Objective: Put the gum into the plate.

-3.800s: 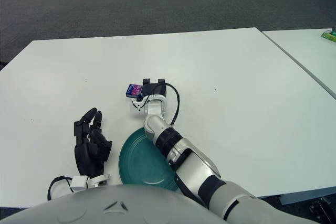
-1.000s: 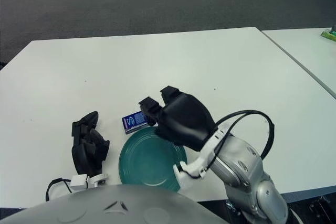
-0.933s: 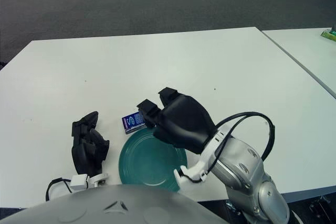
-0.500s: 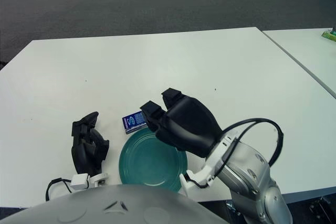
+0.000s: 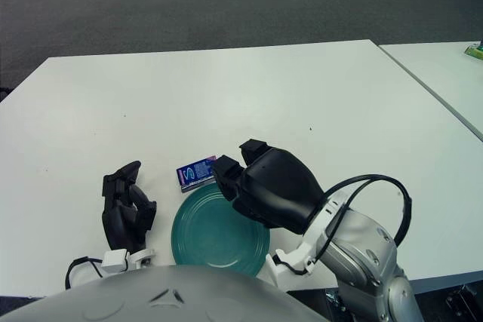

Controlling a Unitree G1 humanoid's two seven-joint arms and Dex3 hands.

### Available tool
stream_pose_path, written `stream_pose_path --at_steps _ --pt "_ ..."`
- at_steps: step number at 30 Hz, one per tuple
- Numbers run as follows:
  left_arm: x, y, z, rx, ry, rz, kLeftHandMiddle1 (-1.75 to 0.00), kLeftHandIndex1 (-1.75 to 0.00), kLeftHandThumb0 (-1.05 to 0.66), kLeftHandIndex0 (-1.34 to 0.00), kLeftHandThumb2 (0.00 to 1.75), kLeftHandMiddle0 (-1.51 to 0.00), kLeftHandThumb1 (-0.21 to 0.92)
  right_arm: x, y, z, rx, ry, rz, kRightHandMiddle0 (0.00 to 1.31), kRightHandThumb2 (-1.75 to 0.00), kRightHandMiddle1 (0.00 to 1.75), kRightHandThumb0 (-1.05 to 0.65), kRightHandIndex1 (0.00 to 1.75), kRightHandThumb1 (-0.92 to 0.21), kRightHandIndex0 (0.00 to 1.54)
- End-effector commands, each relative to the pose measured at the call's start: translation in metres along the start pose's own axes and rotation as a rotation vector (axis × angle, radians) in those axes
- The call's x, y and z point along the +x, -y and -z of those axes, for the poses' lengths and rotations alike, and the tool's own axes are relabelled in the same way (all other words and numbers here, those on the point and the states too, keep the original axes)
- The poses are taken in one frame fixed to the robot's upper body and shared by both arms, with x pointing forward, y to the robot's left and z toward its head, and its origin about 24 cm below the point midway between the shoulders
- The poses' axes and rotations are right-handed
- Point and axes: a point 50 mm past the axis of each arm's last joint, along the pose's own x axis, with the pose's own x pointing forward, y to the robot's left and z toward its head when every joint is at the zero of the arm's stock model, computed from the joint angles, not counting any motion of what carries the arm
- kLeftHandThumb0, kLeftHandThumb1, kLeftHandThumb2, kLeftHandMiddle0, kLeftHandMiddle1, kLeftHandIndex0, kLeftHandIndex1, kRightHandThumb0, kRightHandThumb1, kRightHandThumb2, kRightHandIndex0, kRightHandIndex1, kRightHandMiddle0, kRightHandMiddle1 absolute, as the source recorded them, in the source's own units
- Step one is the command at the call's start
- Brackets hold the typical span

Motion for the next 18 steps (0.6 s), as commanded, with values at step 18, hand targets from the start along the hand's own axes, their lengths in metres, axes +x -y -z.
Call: stream_pose_path --at_steps 18 --pt "-0.001 0.040 -0.006 -0.147 -0.004 -0.014 -0.78 -1.25 -0.86 -0.29 0.79 -0.19 0.92 0.039 -0.008 0.031 -0.069 -0.084 -0.043 0.20 -0.53 1.75 -0.36 1.29 -0.92 0.21"
